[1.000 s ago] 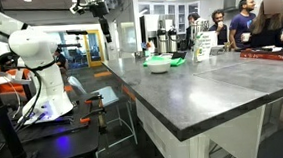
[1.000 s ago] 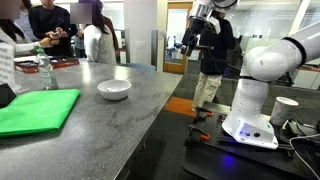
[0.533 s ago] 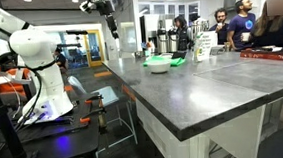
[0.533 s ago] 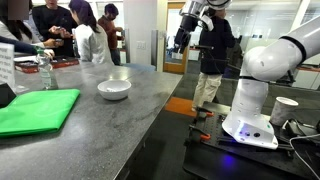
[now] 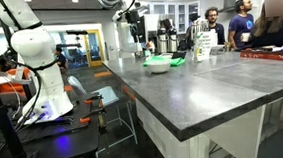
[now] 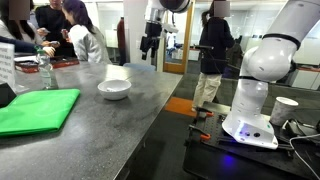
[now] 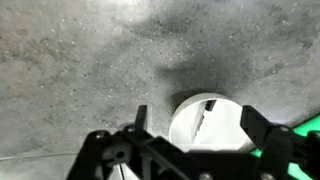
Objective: Remove the marker from the bowl and put it on the table
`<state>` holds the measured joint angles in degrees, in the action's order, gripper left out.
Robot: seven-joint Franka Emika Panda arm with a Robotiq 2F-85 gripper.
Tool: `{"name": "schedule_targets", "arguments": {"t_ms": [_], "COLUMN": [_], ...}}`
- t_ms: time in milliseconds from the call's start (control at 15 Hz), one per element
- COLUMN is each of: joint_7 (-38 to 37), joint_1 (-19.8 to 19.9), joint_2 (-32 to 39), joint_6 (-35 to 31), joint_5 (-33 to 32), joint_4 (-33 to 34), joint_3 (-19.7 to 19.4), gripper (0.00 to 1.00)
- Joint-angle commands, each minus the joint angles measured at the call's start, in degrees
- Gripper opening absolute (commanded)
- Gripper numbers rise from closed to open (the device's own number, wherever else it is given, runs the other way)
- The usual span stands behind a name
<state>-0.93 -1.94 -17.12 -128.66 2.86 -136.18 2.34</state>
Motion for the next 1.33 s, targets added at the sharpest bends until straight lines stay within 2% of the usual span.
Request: {"name": "schedule_targets", "arguments": {"t_ms": [0, 267, 400, 600, 733, 933, 1267], "joint_7": [-4.5, -11.6, -17.7, -21.8, -19.9, -19.4, -13.9], "joint_1": [0.6, -1.2, -2.6, -5.2, -5.7, -6.5, -5.4], "joint_2": [13.6, 23.6, 26.9, 28.7, 29.9, 32.3, 37.8], "joint_6": [2.8, 3.9, 3.3, 3.6, 4.8, 4.2, 3.6], "joint_5": [-3.0, -5.8, -7.1, -8.2, -5.8, -5.5, -1.4], "joint_4": [12.7, 21.7, 24.0, 24.2, 24.4, 25.1, 28.2], "joint_3": [0.9, 1.1, 1.0, 1.2, 1.8, 1.9, 2.3], "gripper": [1.0, 1.0, 1.0, 1.0, 1.0, 1.0, 1.0]}}
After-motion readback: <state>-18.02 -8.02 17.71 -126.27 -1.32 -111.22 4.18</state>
